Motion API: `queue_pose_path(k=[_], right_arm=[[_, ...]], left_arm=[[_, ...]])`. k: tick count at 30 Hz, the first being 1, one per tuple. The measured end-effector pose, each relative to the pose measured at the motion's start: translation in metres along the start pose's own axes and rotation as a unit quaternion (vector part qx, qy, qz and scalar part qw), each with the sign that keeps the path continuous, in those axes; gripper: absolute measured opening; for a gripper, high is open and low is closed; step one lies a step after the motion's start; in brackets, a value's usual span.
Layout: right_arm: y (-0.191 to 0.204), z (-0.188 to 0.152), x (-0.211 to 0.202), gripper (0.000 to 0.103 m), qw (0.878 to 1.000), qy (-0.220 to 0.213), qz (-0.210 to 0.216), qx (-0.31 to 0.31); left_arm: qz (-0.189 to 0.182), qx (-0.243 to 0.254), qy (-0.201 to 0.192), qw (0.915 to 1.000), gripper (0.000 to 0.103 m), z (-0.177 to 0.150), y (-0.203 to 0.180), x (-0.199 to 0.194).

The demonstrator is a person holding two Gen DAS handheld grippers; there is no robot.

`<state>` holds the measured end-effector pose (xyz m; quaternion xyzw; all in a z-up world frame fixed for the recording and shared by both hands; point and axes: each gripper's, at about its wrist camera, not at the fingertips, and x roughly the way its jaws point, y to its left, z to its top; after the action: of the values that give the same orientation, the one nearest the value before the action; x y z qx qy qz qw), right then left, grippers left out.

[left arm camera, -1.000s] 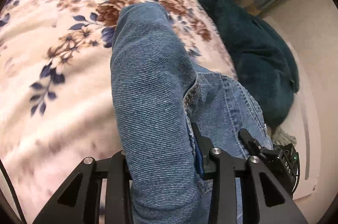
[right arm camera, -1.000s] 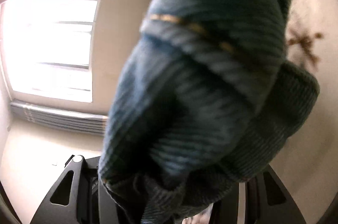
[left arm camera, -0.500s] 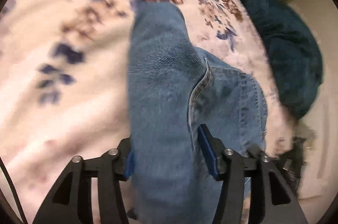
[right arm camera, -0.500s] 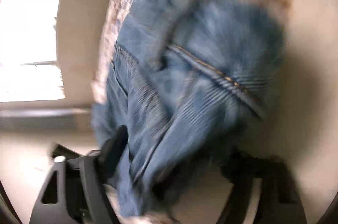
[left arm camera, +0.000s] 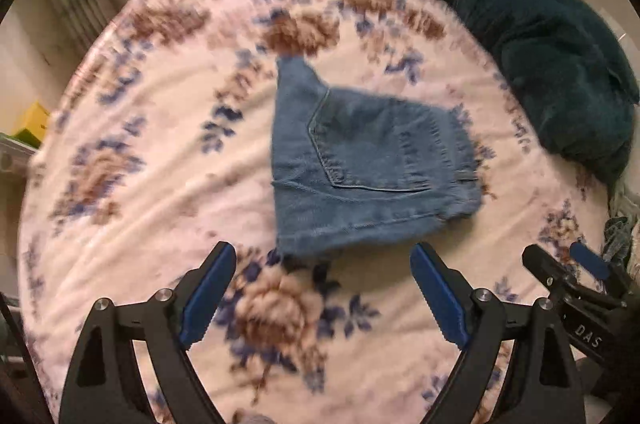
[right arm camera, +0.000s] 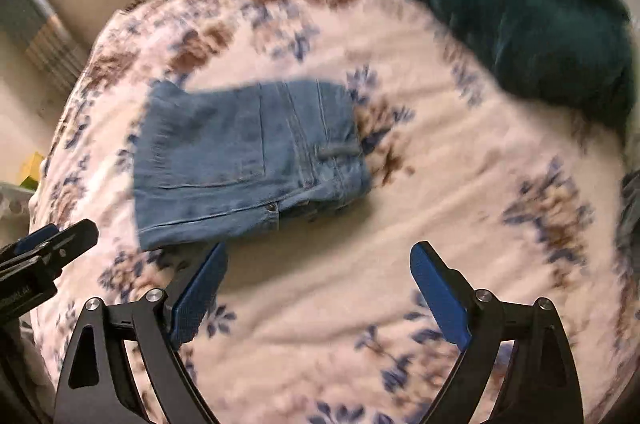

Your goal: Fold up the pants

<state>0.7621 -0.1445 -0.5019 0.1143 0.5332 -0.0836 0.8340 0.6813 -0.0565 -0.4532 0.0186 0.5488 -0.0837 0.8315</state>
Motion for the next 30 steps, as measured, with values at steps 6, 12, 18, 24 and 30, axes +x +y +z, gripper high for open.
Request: queue_pose_path(k=[6, 12, 18, 24, 30], right_arm=[[-0.029, -0.030, -0.172, 0.095, 0.998, -0.056, -0.020, -0.025], [-0.050, -0.053, -0.319, 0.095, 0.994, -0.104, -0.014, -0.017], [-0.067, -0.091, -0.449, 0.095, 0.990, -0.134, -0.006, -0.038], [-0.082, -0.132, -0.551, 0.095, 0.985, -0.159, 0.002, -0.071], [-0.096, -0.168, -0.622, 0.095, 0.982, -0.171, 0.014, -0.076]], left_arm=[[0.022, -0.001, -0.057, 0.9981, 0.089, -0.014, -0.018, -0.128], [0.030, 0.003, -0.106, 0.9939, 0.089, -0.043, -0.031, -0.251], [0.040, -0.001, -0.128, 0.9910, 0.089, -0.089, -0.040, -0.347], [0.034, -0.005, -0.148, 0.9884, 0.089, -0.129, -0.051, -0.426], [0.042, 0.011, -0.183, 0.9822, 0.089, -0.158, -0.066, -0.487]])
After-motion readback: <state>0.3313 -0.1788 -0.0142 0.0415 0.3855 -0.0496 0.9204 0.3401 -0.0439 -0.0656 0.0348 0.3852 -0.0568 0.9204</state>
